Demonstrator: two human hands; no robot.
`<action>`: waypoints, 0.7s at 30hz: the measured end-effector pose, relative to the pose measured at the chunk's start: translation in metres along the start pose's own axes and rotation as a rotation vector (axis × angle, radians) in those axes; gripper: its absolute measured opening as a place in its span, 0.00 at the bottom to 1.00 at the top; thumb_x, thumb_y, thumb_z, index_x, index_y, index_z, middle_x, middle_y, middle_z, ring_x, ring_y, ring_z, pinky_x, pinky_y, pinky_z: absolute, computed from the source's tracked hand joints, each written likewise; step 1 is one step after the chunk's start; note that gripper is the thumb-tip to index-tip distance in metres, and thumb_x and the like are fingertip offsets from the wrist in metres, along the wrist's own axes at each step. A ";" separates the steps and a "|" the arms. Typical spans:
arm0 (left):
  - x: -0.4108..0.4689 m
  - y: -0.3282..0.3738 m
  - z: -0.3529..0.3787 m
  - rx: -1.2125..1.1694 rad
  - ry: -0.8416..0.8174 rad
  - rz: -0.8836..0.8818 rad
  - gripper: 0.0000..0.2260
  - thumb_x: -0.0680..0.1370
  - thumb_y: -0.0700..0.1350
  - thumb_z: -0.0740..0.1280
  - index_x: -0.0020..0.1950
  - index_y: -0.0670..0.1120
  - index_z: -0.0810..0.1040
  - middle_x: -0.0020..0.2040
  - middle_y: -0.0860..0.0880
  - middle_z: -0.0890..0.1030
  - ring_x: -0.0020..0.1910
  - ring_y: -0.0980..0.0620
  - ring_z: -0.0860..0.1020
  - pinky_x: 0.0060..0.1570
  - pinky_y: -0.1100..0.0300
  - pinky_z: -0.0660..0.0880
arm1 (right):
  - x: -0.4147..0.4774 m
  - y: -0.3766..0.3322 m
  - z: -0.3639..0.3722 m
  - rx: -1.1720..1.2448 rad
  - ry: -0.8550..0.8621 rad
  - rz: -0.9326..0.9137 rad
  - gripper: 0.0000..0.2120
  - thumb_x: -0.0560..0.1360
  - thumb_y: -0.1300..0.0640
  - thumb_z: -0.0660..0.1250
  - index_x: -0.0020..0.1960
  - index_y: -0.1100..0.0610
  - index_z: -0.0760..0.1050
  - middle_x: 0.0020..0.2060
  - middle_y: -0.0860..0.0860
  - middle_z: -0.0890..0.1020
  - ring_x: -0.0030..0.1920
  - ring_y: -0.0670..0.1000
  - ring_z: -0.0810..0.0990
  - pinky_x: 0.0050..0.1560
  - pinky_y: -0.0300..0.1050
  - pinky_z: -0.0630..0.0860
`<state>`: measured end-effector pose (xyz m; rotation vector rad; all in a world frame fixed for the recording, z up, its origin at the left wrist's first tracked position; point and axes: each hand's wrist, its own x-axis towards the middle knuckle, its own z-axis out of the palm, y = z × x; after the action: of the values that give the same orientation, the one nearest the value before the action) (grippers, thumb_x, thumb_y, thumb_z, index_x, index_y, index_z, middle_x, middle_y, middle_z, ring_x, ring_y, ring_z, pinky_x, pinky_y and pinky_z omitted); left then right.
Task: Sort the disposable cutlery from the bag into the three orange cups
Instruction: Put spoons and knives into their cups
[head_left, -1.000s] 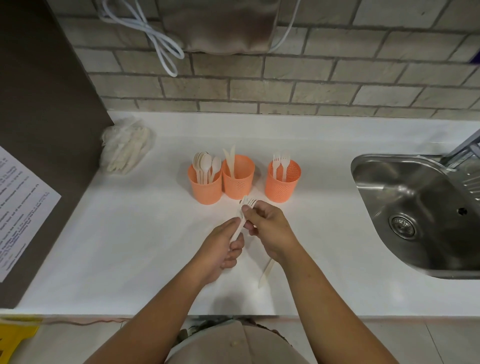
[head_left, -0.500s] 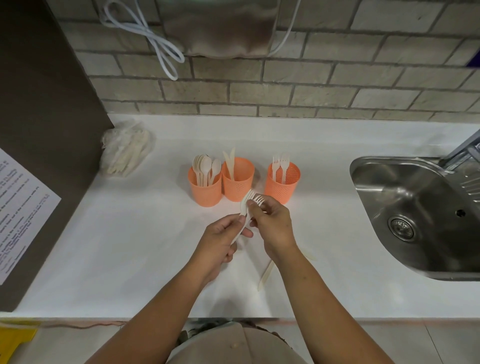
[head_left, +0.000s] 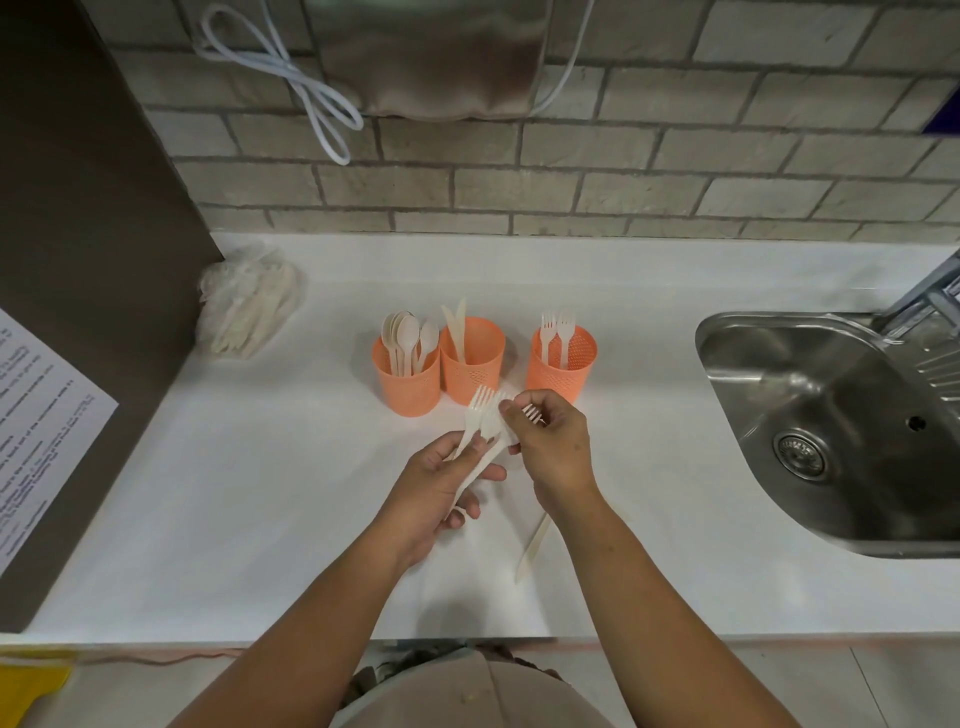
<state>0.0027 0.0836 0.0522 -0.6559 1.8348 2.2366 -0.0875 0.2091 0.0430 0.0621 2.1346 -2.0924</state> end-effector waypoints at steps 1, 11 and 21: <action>0.001 -0.001 0.000 0.019 0.009 0.013 0.13 0.83 0.59 0.65 0.62 0.56 0.81 0.51 0.48 0.88 0.29 0.52 0.72 0.27 0.63 0.65 | 0.001 0.000 -0.001 -0.016 -0.004 -0.011 0.02 0.77 0.61 0.74 0.47 0.59 0.81 0.34 0.44 0.81 0.32 0.42 0.77 0.38 0.48 0.81; 0.007 -0.002 0.004 -0.055 0.043 0.059 0.11 0.82 0.54 0.67 0.53 0.52 0.88 0.46 0.49 0.86 0.27 0.55 0.66 0.26 0.66 0.62 | 0.007 -0.013 -0.005 0.076 -0.239 0.055 0.09 0.79 0.57 0.72 0.57 0.59 0.82 0.43 0.55 0.84 0.37 0.47 0.80 0.38 0.42 0.78; 0.015 0.015 0.005 0.214 -0.105 0.171 0.17 0.88 0.51 0.55 0.59 0.52 0.85 0.51 0.49 0.87 0.44 0.51 0.84 0.49 0.60 0.80 | 0.021 -0.023 -0.019 0.054 -0.337 -0.003 0.12 0.82 0.59 0.68 0.49 0.68 0.82 0.32 0.53 0.81 0.30 0.46 0.76 0.33 0.37 0.72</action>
<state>-0.0178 0.0832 0.0601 -0.3497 2.1068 2.0848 -0.1131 0.2256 0.0633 -0.2687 1.8804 -1.9937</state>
